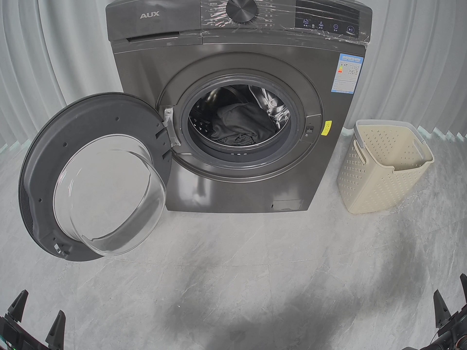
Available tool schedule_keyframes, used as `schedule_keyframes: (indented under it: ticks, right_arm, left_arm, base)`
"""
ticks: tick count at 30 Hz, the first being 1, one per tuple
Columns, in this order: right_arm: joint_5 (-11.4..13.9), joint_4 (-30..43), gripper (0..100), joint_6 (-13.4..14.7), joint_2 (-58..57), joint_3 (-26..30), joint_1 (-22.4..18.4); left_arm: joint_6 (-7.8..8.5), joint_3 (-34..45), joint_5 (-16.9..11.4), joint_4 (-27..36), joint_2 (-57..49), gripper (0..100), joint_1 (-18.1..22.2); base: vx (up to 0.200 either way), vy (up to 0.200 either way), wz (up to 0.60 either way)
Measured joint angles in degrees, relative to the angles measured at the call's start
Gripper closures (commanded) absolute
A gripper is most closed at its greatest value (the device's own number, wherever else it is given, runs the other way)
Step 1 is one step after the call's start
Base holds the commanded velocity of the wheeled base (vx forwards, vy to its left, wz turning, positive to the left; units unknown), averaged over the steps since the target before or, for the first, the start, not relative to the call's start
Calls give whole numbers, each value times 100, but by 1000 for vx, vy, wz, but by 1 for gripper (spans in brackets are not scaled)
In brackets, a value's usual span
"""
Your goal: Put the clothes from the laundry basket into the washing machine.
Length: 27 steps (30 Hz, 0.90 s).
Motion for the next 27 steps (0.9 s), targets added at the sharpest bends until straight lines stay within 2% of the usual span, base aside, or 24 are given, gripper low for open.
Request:
schedule_keyframes:
  ticks: [5, 10, 18, 27]
  right_arm:
    - [155, 7, 0, -67, -17, 0, -6]
    - [165, 10, 0, -73, -20, 0, -2]
    - [166, 12, 0, -76, -22, 0, -2]
    - [165, 12, 0, -73, -20, 0, -2]
  left_arm:
    - [71, 0, 139, 128, -79, 0, -15]
    - [9, 0, 161, 126, -107, 0, -21]
    - [51, 0, 139, 119, -118, 0, -15]
    - [60, 0, 137, 115, -121, 0, -21]
  base:
    - [0, 0, 0]
    - [0, 0, 0]
    - [0, 0, 0]
    - [0, 200, 0]
